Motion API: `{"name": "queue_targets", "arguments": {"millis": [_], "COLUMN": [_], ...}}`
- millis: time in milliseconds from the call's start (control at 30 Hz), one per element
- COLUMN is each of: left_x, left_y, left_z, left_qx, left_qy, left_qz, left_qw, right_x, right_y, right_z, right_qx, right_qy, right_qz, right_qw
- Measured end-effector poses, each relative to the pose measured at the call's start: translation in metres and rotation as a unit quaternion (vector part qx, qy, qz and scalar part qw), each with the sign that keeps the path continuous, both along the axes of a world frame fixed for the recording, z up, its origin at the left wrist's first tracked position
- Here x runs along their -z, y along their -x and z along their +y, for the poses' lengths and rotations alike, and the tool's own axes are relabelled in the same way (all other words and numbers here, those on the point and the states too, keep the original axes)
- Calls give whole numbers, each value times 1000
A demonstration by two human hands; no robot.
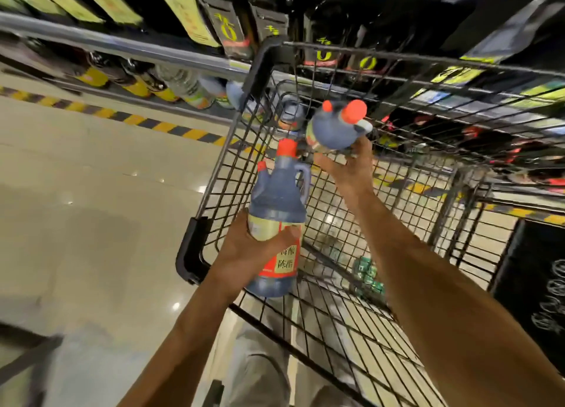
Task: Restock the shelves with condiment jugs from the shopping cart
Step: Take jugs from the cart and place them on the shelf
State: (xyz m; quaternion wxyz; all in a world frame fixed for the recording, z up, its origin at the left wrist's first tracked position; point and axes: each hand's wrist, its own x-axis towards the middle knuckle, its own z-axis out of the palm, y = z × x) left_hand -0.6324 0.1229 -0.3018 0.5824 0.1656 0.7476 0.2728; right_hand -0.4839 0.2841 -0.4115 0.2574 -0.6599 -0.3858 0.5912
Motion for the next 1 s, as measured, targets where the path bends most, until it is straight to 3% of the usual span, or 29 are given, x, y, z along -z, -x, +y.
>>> {"name": "queue_targets", "arguments": {"millis": [167, 300, 500, 700, 1000], "left_x": [2, -12, -58, -137, -237], "left_y": [3, 4, 0, -14, 13], "left_z": [0, 2, -3, -22, -84], "left_qx": [-24, -58, -92, -143, -233], "left_qy": [-1, 2, -10, -73, -167], "left_qz": [-15, -22, -18, -12, 4], "left_qw": [1000, 998, 996, 987, 958], "right_x": [21, 4, -87, -187, -314], "right_y": [18, 13, -21, -43, -2], "right_z": [17, 12, -35, -83, -114], "right_qx": [-1, 27, -58, -50, -137], "right_qy": [-107, -71, -17, 43, 22], "right_qz": [24, 37, 97, 158, 209], "right_qw": [994, 996, 993, 985, 968]}}
